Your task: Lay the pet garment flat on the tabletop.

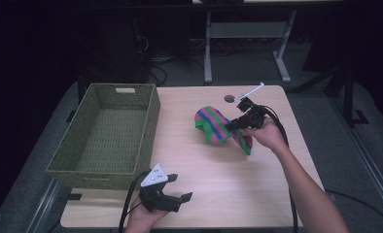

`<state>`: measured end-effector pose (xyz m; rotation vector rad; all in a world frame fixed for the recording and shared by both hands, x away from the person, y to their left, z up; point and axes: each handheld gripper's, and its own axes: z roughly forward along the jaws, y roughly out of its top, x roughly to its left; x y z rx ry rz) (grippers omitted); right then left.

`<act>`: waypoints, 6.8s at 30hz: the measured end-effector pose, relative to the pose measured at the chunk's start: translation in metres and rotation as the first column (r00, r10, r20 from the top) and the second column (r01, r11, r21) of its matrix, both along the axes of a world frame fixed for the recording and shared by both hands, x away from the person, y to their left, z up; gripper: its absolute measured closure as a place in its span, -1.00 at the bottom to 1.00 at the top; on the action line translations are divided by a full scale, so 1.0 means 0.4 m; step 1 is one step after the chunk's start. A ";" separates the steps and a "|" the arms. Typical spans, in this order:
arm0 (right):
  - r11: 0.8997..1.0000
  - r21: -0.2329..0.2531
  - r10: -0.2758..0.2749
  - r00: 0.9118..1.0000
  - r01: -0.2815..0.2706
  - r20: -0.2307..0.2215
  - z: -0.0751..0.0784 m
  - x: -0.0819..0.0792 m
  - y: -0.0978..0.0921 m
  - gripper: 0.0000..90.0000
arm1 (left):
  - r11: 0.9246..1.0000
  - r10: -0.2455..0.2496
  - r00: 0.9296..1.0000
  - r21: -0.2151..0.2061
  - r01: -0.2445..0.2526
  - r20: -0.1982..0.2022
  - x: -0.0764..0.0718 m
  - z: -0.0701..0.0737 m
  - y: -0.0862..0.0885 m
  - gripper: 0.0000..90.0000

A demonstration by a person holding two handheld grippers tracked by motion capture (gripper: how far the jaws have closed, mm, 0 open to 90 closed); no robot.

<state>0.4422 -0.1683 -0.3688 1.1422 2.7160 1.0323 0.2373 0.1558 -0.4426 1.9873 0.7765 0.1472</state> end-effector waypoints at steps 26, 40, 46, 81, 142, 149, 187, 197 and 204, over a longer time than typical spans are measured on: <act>0.992 0.083 0.087 0.994 -0.093 0.070 0.063 -0.142 -0.056 0.59 | 1.000 0.003 1.000 -0.029 -0.004 -0.022 0.001 -0.004 -0.003 -0.67; 0.987 0.109 0.105 0.988 -0.117 0.109 0.060 -0.220 -0.071 0.59 | 1.000 0.002 1.000 -0.021 -0.002 -0.013 0.000 -0.003 -0.005 -0.67; 0.988 0.087 0.114 0.984 -0.126 0.137 0.052 -0.255 -0.072 0.59 | 1.000 0.004 1.000 -0.024 -0.005 -0.012 0.001 -0.004 -0.003 -0.67; 0.987 0.085 0.142 0.989 -0.139 -0.031 -0.133 -0.305 0.018 0.56 | 1.000 0.001 1.000 -0.028 -0.002 -0.014 -0.003 -0.002 -0.004 -0.67; 0.897 -0.031 0.441 0.898 -0.440 0.004 -0.161 -0.374 0.227 0.10 | 0.999 0.020 1.000 -0.038 -0.020 -0.004 -0.002 0.005 0.013 -0.67; 0.894 -0.082 0.440 0.898 -0.440 -0.018 -0.195 -0.370 0.250 0.10 | 0.999 0.020 1.000 -0.039 -0.020 -0.004 -0.002 0.006 0.013 -0.67; 0.929 -0.070 0.367 0.928 -0.362 0.068 -0.170 -0.391 0.235 0.75 | 0.999 0.021 1.000 -0.045 -0.021 -0.003 -0.003 0.007 0.015 -0.67; 0.943 -0.022 0.331 0.940 -0.331 0.078 -0.128 -0.387 0.199 0.75 | 0.999 0.019 1.000 -0.049 -0.018 0.003 -0.002 0.008 0.014 -0.67; 0.955 0.016 0.295 0.951 -0.298 0.089 -0.088 -0.386 0.170 0.75 | 0.999 0.015 1.000 -0.052 -0.015 0.006 -0.005 0.009 0.010 -0.67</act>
